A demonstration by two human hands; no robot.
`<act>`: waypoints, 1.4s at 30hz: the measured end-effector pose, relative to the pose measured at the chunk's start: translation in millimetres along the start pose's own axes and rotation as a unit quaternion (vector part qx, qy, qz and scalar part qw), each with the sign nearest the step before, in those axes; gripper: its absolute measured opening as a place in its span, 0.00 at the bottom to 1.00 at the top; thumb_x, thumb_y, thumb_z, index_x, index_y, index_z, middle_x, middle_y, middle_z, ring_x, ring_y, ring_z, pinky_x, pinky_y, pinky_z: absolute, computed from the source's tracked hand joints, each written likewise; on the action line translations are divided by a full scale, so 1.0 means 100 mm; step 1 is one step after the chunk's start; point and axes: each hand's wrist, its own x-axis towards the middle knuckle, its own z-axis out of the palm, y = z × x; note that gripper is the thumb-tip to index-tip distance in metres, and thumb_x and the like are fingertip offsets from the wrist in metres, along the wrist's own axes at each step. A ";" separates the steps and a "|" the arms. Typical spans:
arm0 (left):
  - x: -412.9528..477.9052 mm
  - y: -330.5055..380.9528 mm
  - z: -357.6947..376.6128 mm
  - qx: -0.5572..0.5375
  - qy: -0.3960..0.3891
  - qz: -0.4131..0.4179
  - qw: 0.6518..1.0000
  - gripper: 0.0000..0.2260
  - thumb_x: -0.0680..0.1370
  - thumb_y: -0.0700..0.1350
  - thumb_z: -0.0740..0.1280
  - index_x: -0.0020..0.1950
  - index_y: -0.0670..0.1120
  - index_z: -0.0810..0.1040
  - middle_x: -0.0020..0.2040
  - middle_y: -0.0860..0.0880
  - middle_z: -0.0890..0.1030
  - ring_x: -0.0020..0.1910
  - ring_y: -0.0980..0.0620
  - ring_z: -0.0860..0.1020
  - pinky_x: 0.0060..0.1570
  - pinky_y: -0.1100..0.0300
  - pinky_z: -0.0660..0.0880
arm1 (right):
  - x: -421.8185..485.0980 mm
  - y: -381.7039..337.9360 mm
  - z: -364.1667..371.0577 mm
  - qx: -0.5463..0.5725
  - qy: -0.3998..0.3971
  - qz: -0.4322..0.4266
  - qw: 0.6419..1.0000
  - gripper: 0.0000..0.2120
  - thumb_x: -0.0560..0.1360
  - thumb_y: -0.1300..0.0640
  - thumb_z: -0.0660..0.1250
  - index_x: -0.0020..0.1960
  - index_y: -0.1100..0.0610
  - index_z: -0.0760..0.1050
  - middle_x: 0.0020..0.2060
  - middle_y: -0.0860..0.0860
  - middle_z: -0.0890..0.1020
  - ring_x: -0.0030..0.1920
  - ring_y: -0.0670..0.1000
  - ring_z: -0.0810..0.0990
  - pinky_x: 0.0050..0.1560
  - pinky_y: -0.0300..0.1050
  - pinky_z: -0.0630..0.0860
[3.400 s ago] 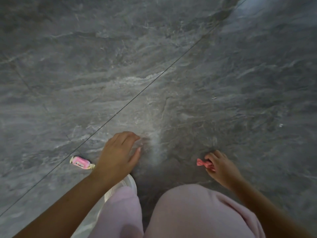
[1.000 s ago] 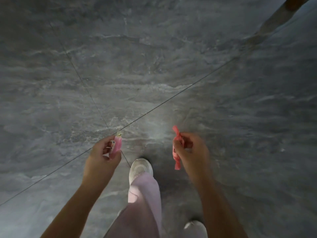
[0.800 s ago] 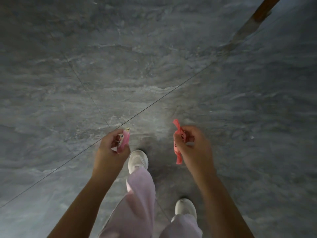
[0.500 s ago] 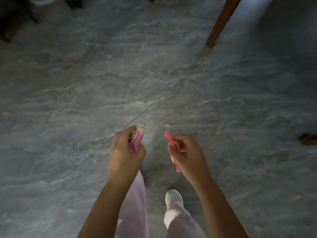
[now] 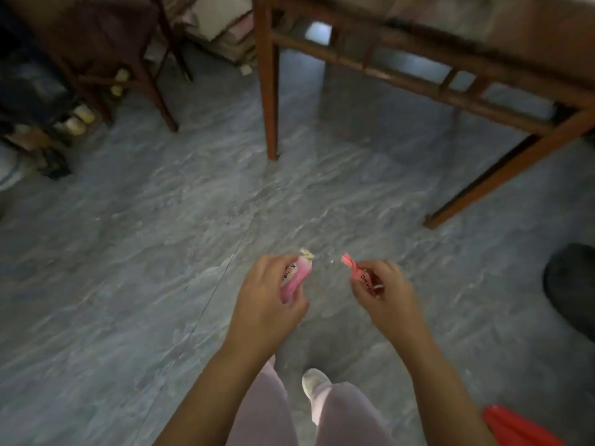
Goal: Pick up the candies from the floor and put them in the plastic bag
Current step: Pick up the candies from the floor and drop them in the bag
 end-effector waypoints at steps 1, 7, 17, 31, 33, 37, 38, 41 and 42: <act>0.02 0.10 -0.07 0.008 -0.023 0.033 0.999 0.17 0.66 0.44 0.63 0.54 0.48 0.76 0.46 0.54 0.73 0.44 0.58 0.71 0.44 0.74 0.64 | -0.06 -0.06 -0.12 -0.004 0.016 0.000 1.000 0.08 0.68 0.64 0.70 0.46 0.58 0.78 0.40 0.55 0.76 0.37 0.50 0.76 0.43 0.46 0.75; 0.11 0.51 -0.46 0.054 -0.118 0.181 0.975 0.17 0.67 0.49 0.59 0.56 0.51 0.72 0.45 0.48 0.76 0.42 0.50 0.75 0.41 0.63 0.70 | -0.51 -0.45 -0.63 -0.051 0.085 0.007 0.995 0.08 0.68 0.62 0.70 0.47 0.57 0.78 0.38 0.50 0.72 0.35 0.45 0.71 0.38 0.30 0.68; 0.22 1.10 -0.15 0.030 -0.240 0.267 0.933 0.17 0.68 0.39 0.69 0.55 0.51 0.76 0.44 0.55 0.73 0.41 0.56 0.74 0.39 0.71 0.67 | -1.23 -0.45 -1.26 -0.071 0.188 0.120 0.972 0.07 0.69 0.54 0.67 0.44 0.55 0.78 0.36 0.50 0.72 0.35 0.50 0.73 0.35 0.40 0.71; 0.22 3.17 2.25 -0.035 -0.362 0.379 0.851 0.15 0.66 0.43 0.65 0.52 0.47 0.78 0.41 0.53 0.72 0.35 0.58 0.71 0.37 0.77 0.65 | -1.59 1.25 -3.13 -0.055 0.316 0.261 0.910 0.06 0.66 0.55 0.68 0.44 0.52 0.78 0.34 0.44 0.70 0.35 0.40 0.73 0.37 0.31 0.67; 0.20 3.54 2.54 -0.043 -0.372 0.398 0.837 0.16 0.67 0.45 0.63 0.53 0.47 0.77 0.42 0.51 0.73 0.36 0.55 0.73 0.36 0.75 0.67 | -1.59 1.46 -3.41 -0.055 0.326 0.270 0.904 0.08 0.65 0.53 0.66 0.44 0.53 0.78 0.34 0.45 0.71 0.37 0.39 0.73 0.37 0.32 0.67; 0.42 3.96 2.98 -0.053 -0.381 0.388 0.838 0.17 0.66 0.43 0.65 0.55 0.47 0.77 0.45 0.50 0.76 0.39 0.55 0.75 0.36 0.68 0.71 | -1.38 1.83 -3.91 -0.056 0.331 0.288 0.897 0.10 0.64 0.51 0.65 0.43 0.52 0.77 0.35 0.50 0.74 0.39 0.39 0.72 0.38 0.34 0.67; 0.53 4.02 3.07 -0.051 -0.381 0.379 0.841 0.17 0.66 0.42 0.65 0.54 0.46 0.77 0.45 0.50 0.75 0.38 0.56 0.74 0.37 0.70 0.70 | -1.28 1.92 -4.01 -0.053 0.332 0.288 0.897 0.09 0.64 0.51 0.65 0.43 0.51 0.77 0.35 0.49 0.73 0.40 0.38 0.73 0.38 0.31 0.67; 0.98 4.14 3.36 -0.035 -0.362 0.351 0.863 0.16 0.65 0.43 0.66 0.52 0.46 0.78 0.42 0.52 0.74 0.38 0.60 0.74 0.38 0.75 0.68 | -0.79 2.15 -4.27 -0.044 0.328 0.273 0.903 0.09 0.64 0.50 0.65 0.44 0.50 0.77 0.35 0.48 0.73 0.40 0.37 0.73 0.38 0.26 0.66; 1.15 4.18 3.45 -0.033 -0.357 0.343 0.868 0.15 0.65 0.42 0.67 0.52 0.46 0.78 0.42 0.54 0.74 0.39 0.61 0.74 0.38 0.76 0.68 | -0.58 2.22 -4.35 -0.044 0.323 0.266 0.907 0.09 0.65 0.50 0.65 0.43 0.50 0.77 0.35 0.47 0.73 0.40 0.37 0.73 0.38 0.26 0.66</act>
